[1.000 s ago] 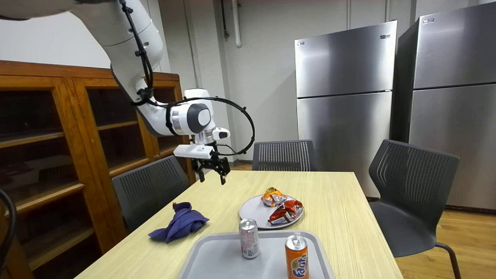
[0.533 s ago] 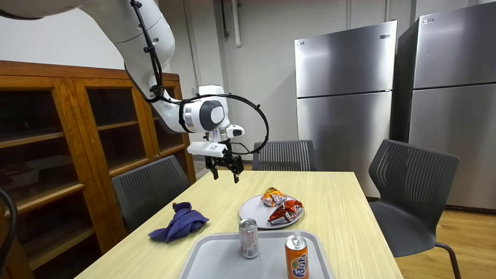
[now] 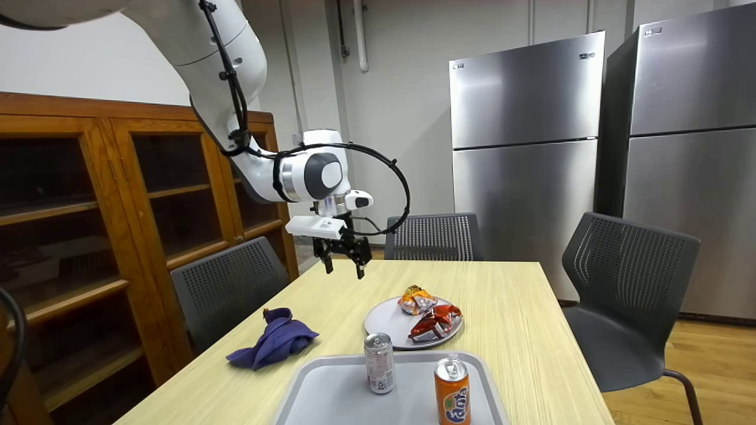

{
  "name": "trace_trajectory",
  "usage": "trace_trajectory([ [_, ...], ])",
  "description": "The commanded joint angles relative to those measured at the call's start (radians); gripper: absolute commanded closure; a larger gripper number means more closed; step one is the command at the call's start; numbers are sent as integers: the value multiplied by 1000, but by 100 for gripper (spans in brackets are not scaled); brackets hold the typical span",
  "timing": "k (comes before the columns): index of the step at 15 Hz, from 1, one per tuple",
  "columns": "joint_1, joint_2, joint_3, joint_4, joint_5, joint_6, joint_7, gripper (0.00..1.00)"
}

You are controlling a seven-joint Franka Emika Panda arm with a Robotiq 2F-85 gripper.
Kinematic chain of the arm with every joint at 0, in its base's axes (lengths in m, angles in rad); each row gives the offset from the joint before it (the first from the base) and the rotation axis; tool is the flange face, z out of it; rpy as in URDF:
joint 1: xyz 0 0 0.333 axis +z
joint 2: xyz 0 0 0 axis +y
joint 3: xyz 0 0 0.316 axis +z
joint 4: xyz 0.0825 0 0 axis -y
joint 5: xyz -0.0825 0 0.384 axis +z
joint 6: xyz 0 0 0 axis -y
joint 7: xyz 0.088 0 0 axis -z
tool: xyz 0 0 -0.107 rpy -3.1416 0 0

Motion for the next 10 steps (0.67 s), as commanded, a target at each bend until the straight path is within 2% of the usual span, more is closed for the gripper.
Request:
trace_trajectory([
  [1,7,17,-15,19,-8,12,13,0],
  [10,-9,189,-72,215,-4,77,35,0],
])
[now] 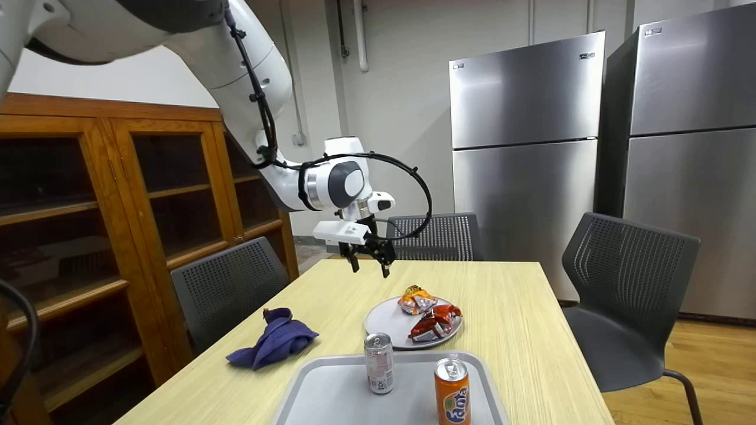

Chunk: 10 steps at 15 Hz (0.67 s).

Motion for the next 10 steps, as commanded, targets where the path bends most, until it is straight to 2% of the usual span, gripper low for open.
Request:
trace_trajectory([
  [1,-6,98,-9,127,-2,0,32,0],
  [10,-8,297,-27,374,4,-18,83,0],
])
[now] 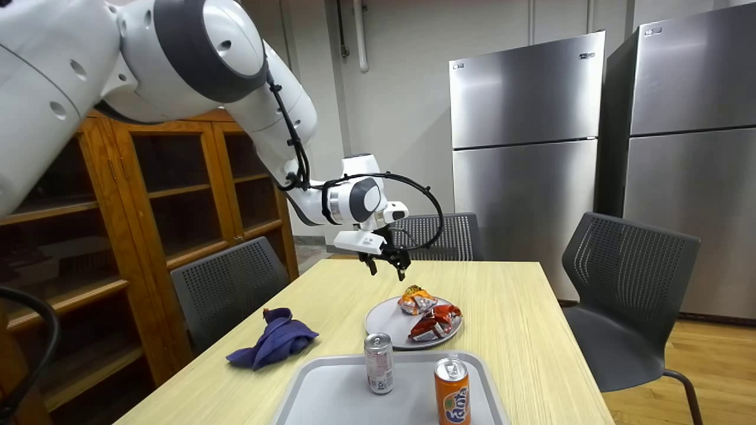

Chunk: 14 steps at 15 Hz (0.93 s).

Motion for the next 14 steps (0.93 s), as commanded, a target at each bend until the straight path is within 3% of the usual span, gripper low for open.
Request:
trace_trajectory([
  [1,-2,91,-9,134,4,-27,40,0],
  [14,-12,254,-23,336,8,-48,79,0],
])
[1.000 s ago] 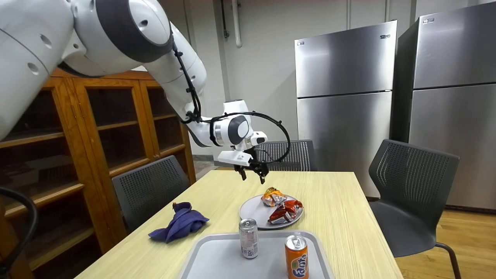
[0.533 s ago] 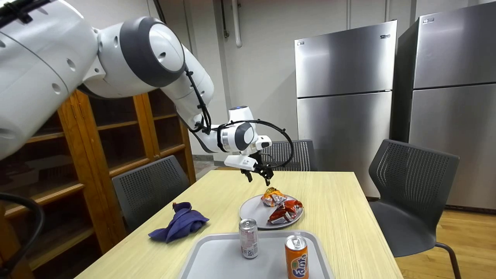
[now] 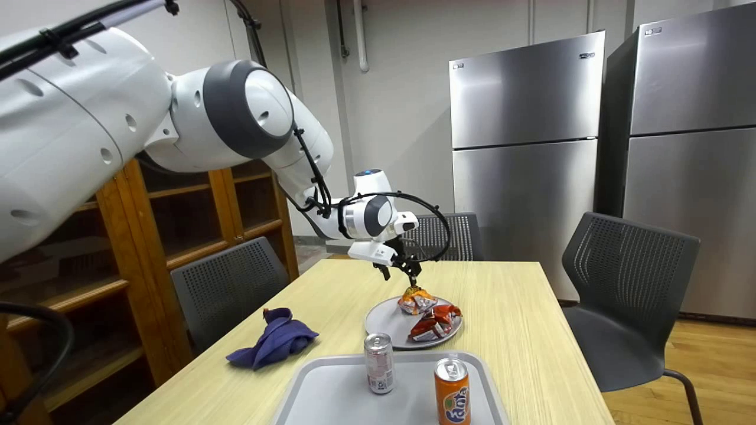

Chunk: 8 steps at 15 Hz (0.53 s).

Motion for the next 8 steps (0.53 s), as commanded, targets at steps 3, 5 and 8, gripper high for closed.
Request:
trace_trajectory([
  [3,-5,66,-3,103,7,-48,27,0],
  [5,-5,77,-4,115,7,-49,29,0],
  [8,-7,88,-2,129,8,-55,29,0],
])
